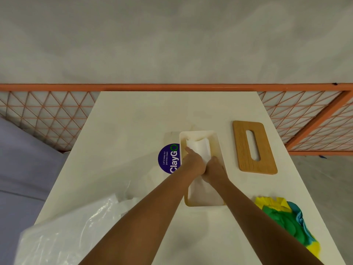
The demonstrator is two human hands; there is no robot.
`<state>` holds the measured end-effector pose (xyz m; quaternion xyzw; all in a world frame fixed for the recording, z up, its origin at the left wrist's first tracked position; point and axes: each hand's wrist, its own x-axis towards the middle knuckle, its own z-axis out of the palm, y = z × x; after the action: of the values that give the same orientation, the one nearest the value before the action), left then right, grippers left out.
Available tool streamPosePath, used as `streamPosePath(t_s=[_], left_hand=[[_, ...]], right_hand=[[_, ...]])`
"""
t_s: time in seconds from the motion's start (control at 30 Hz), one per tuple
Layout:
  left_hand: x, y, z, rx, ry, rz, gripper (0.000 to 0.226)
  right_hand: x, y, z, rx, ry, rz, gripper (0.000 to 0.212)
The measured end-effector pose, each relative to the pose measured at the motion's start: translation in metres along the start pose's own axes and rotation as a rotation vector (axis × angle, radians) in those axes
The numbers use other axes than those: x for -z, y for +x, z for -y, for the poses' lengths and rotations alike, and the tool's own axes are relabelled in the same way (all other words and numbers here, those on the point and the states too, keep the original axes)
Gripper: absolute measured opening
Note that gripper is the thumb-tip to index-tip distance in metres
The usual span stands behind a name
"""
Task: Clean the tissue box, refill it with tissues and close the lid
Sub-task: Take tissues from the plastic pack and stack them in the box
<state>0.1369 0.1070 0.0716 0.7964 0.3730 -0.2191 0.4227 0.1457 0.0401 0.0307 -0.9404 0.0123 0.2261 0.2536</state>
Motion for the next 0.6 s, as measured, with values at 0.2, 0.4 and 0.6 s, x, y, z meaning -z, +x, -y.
streamPosePath(t_s=[0.2,0.4,0.6], left_hand=[[0.012,-0.004,-0.005,-0.094,-0.060,0.070,0.074],[0.026,-0.004,-0.002,-0.211,-0.173,0.076,0.052],[0.049,-0.003,0.007,-0.308,-0.399,0.123,0.058]], right_hand=[[0.012,0.001,0.000,-0.029,0.405,-0.023,0.043],[0.024,-0.001,0.002,-0.006,0.553,-0.153,0.050],[0.048,0.001,-0.011,0.048,0.896,-0.036,0.035]])
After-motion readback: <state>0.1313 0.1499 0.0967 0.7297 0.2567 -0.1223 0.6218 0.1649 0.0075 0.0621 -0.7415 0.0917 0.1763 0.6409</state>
